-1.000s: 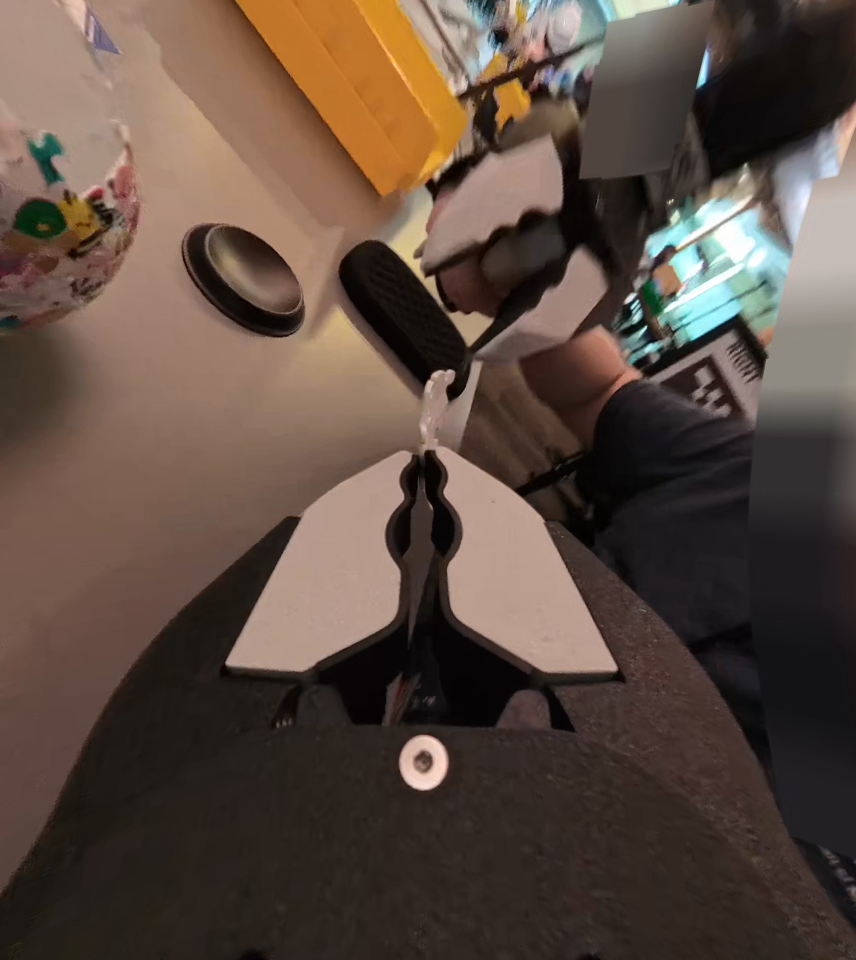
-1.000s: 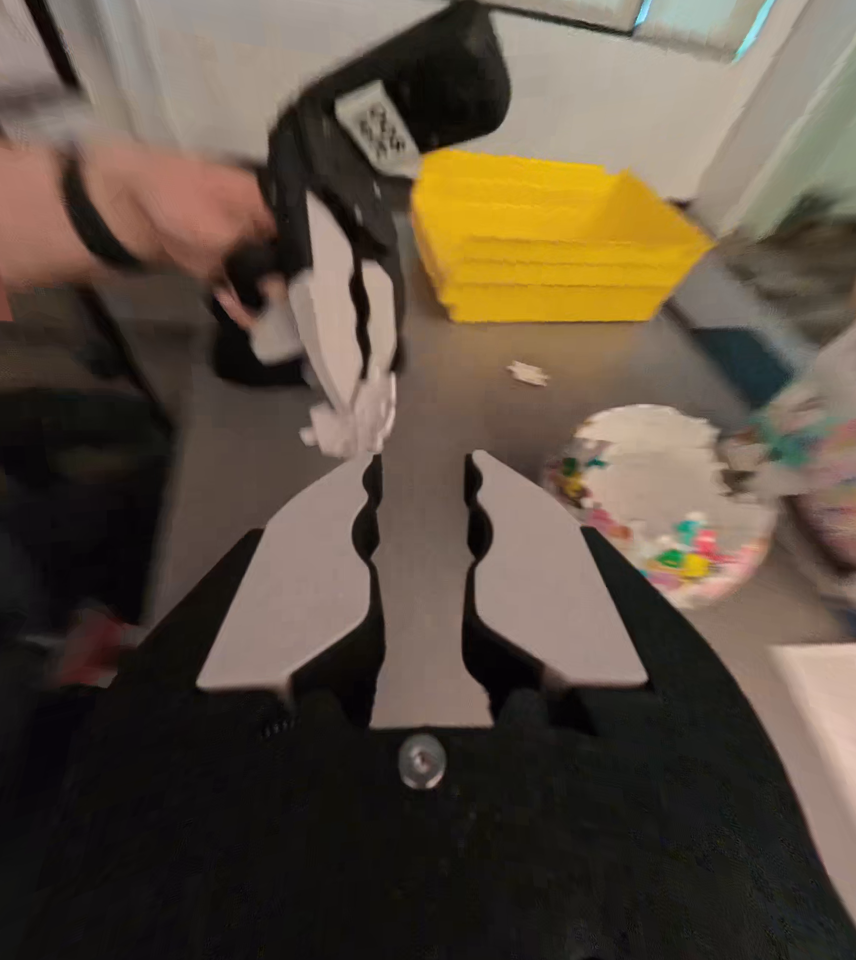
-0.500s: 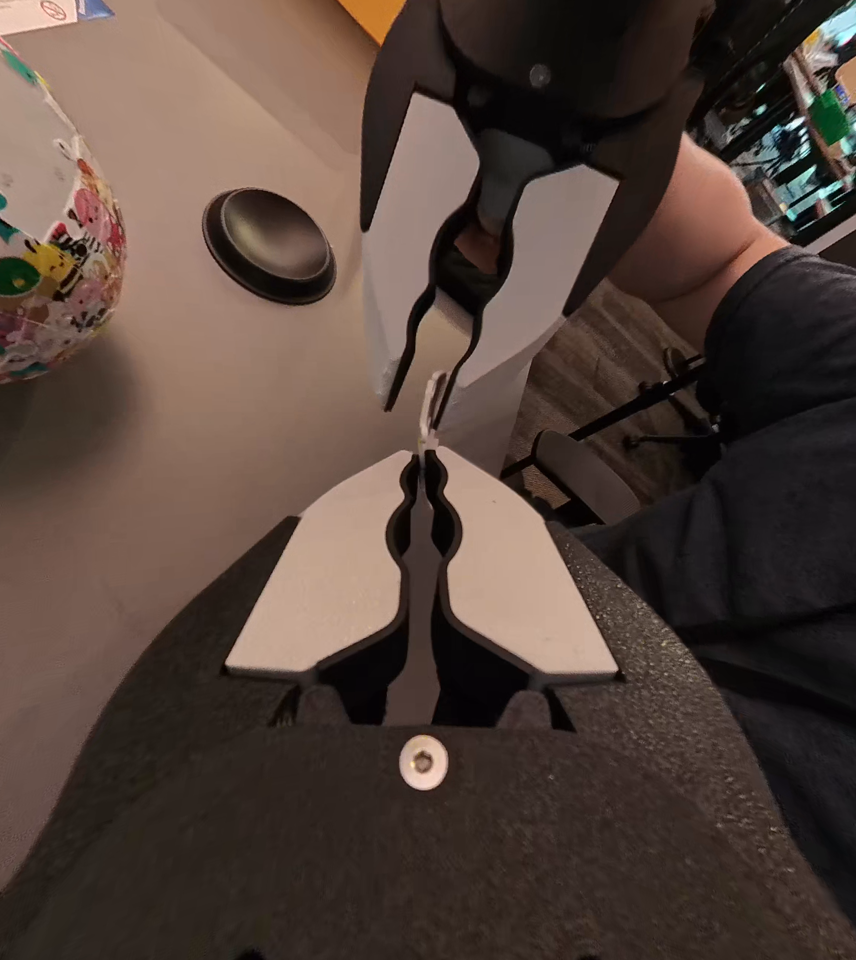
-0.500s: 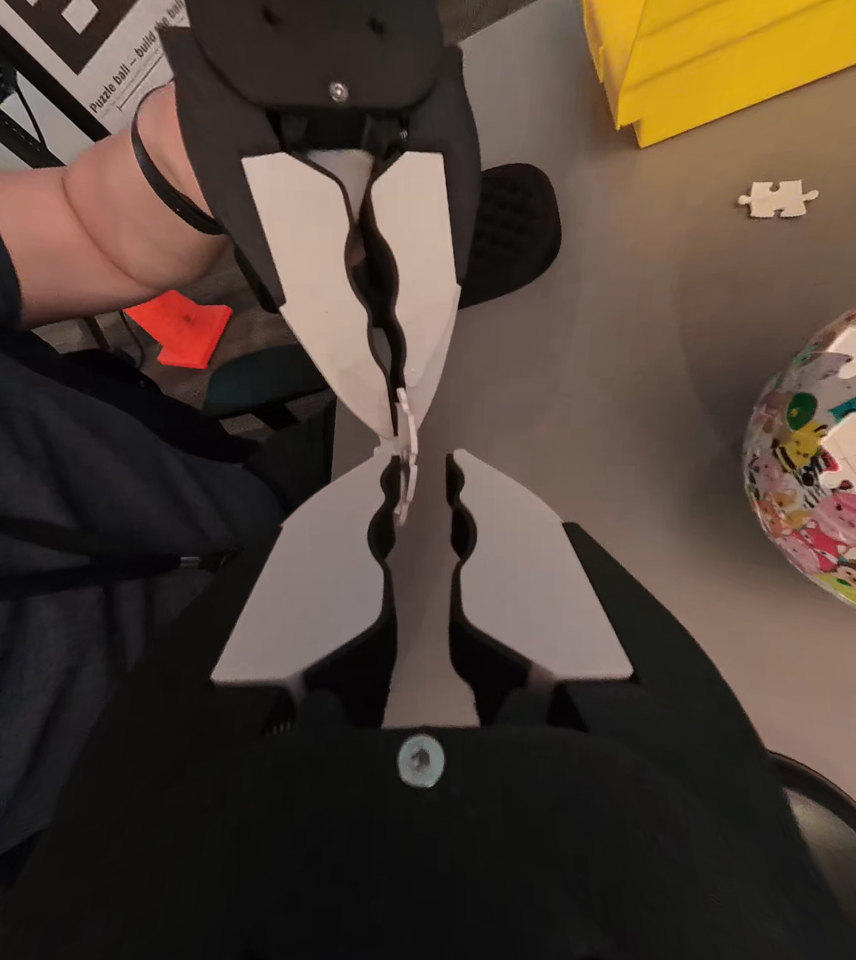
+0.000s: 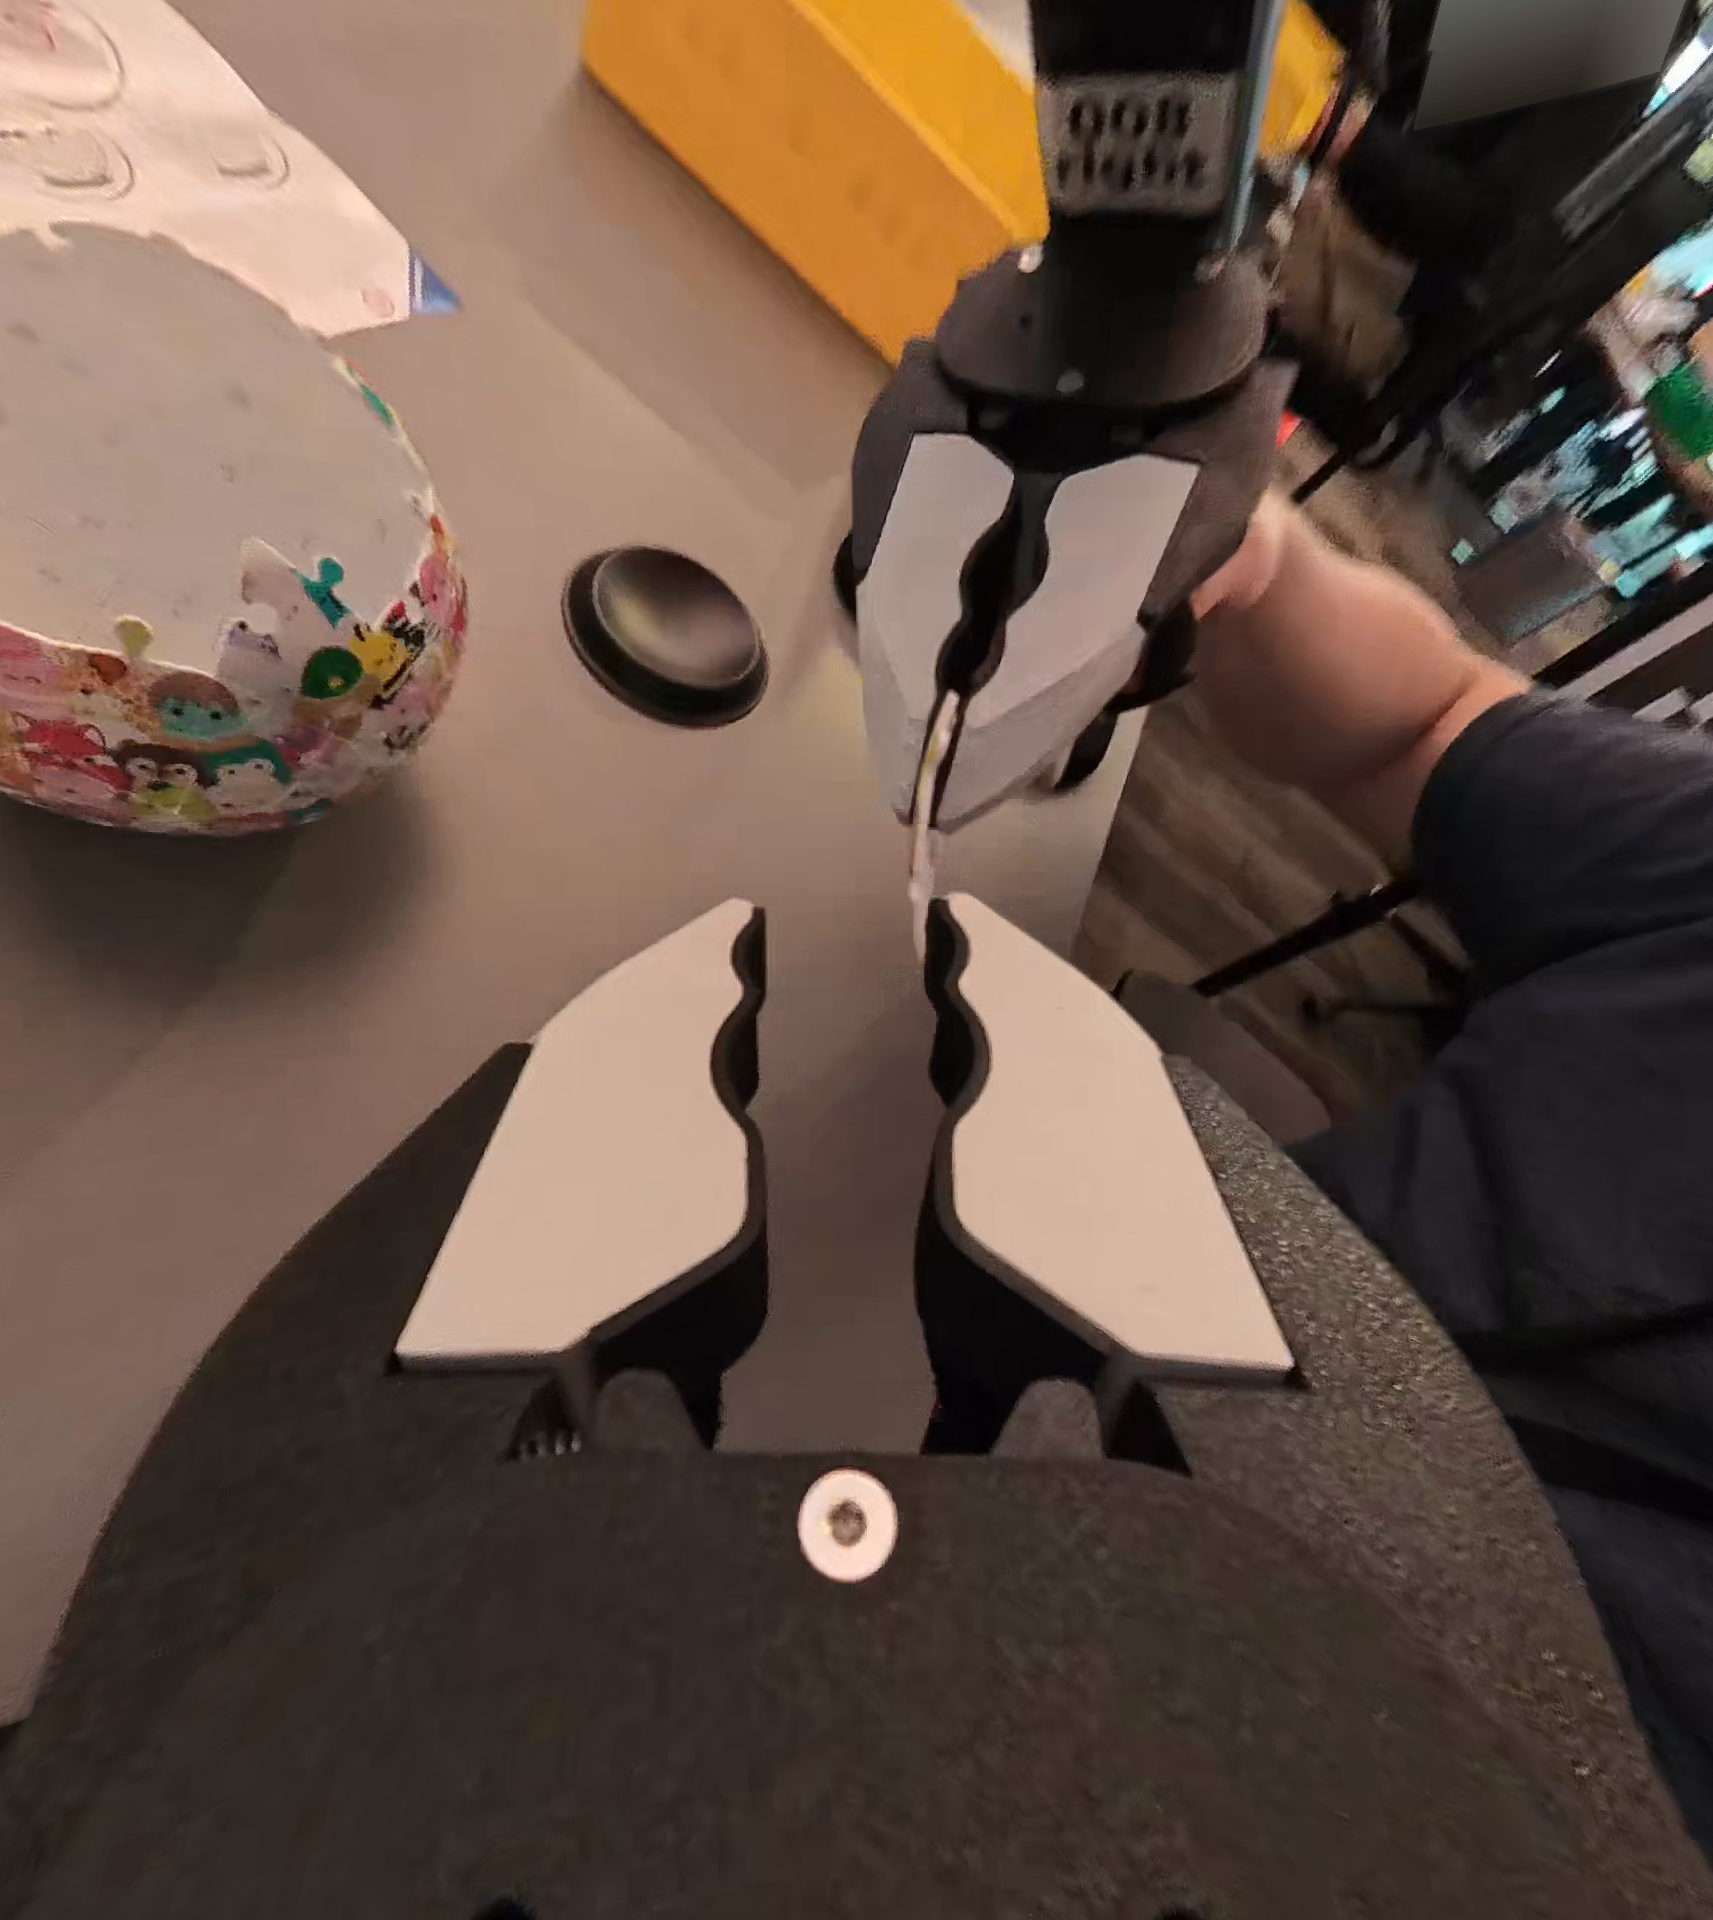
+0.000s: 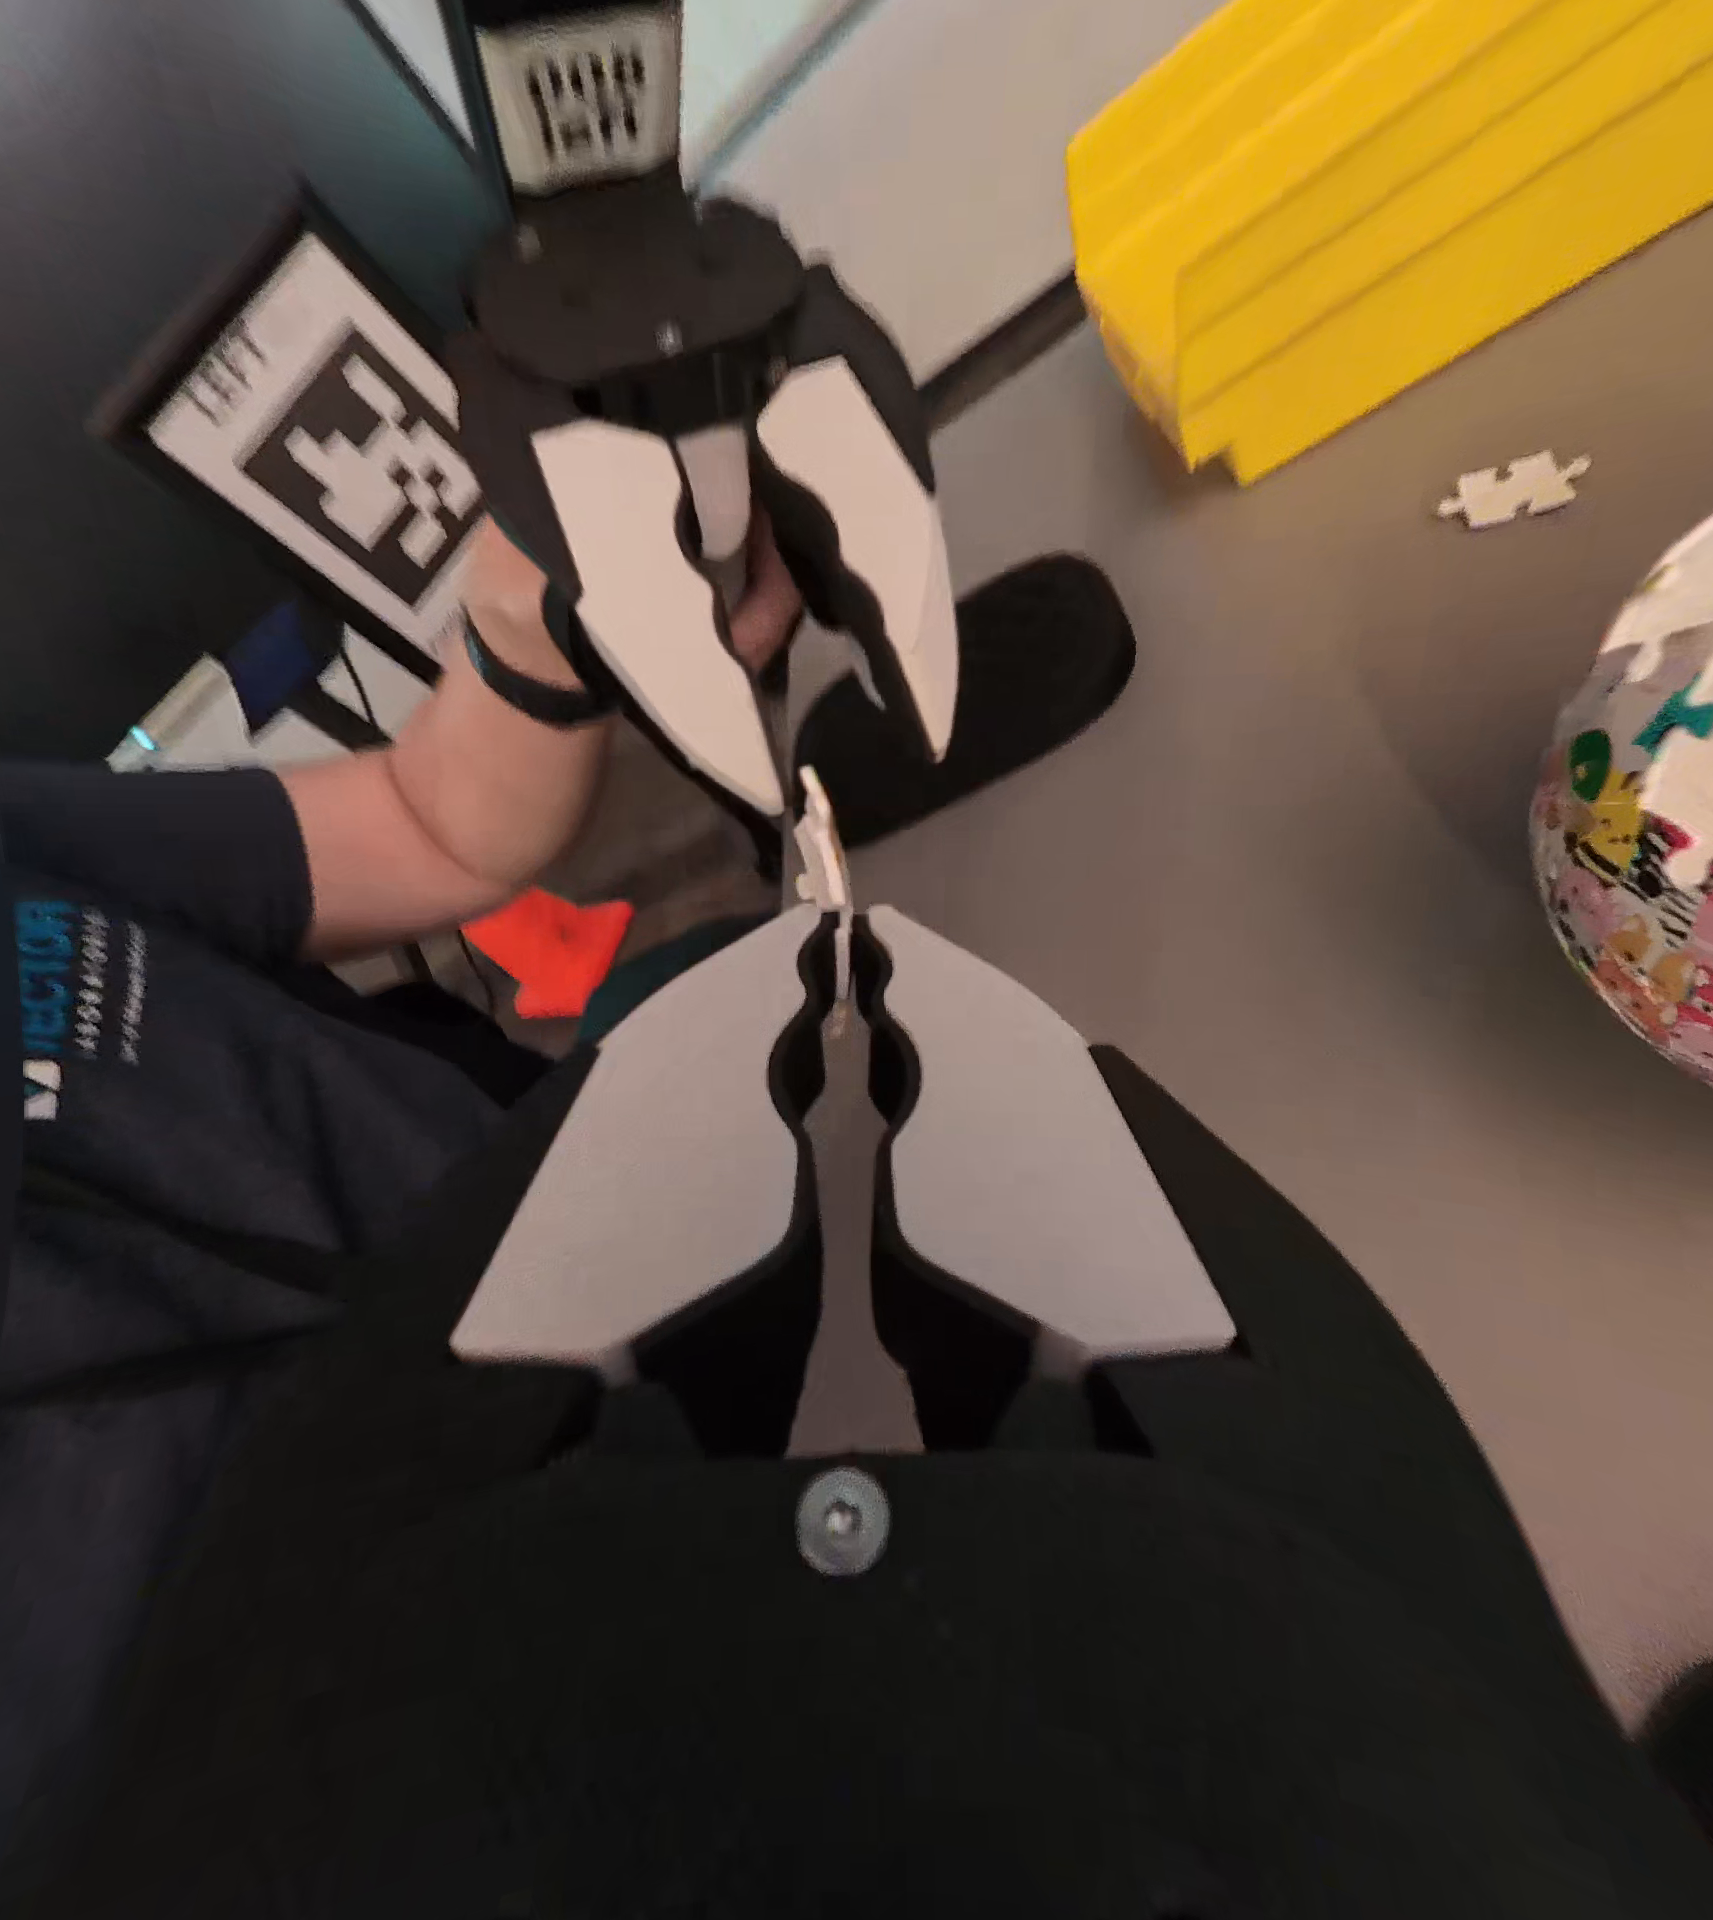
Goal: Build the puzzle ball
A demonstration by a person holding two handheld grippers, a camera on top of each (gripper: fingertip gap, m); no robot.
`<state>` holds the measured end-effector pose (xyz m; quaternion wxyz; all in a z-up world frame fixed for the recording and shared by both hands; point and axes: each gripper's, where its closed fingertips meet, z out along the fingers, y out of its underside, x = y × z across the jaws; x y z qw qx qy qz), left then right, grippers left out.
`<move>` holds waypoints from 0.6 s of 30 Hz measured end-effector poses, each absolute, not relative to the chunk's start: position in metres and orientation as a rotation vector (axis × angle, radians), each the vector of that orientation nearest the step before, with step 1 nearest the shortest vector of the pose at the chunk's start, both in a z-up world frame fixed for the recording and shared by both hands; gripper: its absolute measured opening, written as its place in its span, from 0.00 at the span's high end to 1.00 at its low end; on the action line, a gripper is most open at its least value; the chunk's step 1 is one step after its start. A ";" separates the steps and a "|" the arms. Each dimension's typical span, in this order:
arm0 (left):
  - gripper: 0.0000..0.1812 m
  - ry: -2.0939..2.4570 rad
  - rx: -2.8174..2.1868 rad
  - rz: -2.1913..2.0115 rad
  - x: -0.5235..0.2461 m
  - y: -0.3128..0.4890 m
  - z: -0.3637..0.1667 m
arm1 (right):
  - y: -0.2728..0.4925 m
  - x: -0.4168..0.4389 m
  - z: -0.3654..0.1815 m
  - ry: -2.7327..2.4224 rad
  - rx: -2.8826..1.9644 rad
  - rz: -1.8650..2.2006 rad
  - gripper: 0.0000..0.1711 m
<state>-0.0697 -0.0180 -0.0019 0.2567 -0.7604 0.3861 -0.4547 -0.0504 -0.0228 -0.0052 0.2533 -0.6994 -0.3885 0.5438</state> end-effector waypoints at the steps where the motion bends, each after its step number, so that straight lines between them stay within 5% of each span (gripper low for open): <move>1: 0.84 1.013 -2.049 -1.275 -0.068 -0.020 -0.001 | -0.021 -0.049 -0.001 -1.003 -1.876 1.513 0.98; 7: 0.85 0.820 -1.959 -1.428 -0.044 -0.021 0.002 | -0.008 -0.042 0.008 -0.781 -1.773 1.617 0.98; 13: 0.99 0.718 -1.886 -1.522 -0.035 -0.010 0.011 | -0.006 -0.042 0.013 -0.763 -1.706 1.617 0.98; 15: 0.99 0.734 -1.912 -1.517 -0.035 -0.010 0.008 | -0.007 -0.040 0.017 -0.768 -1.687 1.614 0.86; 18: 0.99 0.759 -1.943 -1.502 -0.036 -0.011 0.006 | -0.006 -0.031 0.028 -0.782 -1.642 1.574 0.85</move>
